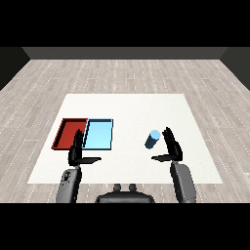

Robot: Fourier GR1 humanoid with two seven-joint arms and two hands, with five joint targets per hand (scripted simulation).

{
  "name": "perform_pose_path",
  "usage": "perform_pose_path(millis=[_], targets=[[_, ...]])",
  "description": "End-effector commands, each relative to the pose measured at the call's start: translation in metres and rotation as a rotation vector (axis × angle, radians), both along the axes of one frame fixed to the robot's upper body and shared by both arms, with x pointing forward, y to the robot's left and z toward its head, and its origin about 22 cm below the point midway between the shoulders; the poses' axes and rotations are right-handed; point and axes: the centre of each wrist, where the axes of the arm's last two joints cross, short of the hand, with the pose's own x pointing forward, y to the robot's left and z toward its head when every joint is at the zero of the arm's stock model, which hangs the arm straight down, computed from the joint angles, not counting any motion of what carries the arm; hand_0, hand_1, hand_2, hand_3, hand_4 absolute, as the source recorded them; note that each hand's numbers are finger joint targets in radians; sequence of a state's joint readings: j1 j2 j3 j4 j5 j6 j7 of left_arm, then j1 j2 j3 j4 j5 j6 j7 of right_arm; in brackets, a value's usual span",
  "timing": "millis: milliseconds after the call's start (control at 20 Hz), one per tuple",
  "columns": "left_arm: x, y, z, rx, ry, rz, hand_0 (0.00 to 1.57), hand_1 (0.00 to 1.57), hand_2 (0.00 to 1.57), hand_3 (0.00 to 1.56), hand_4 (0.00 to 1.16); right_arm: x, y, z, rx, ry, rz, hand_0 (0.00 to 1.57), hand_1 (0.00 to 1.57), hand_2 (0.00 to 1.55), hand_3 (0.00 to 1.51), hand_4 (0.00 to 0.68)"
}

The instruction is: Pick the blue can and put it in the blue box

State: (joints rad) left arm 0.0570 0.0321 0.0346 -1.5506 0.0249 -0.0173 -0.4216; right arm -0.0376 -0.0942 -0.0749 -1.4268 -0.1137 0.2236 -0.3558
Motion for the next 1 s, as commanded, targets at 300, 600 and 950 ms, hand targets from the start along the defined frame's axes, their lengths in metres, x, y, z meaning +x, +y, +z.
perform_pose_path(millis=[300,600,950], targets=[[0.001,0.002,0.012,0.015,-0.015,-0.005,0.0,0.0,0.0,0.0,0.0,0.024,-0.001,-0.003,0.008,0.048,-0.015,0.0,0.0,0.0,0.0,0.0],[0.004,-0.007,0.001,0.02,-0.004,0.006,0.0,0.0,0.0,0.0,0.0,0.026,0.008,-0.02,0.028,0.105,-0.064,0.0,0.0,0.0,0.0,0.0],[-0.004,-0.009,0.001,0.003,0.009,-0.003,0.0,0.0,0.0,0.0,0.0,0.058,-0.01,-0.03,0.01,0.148,-0.074,0.0,0.0,0.0,0.0,0.0]])
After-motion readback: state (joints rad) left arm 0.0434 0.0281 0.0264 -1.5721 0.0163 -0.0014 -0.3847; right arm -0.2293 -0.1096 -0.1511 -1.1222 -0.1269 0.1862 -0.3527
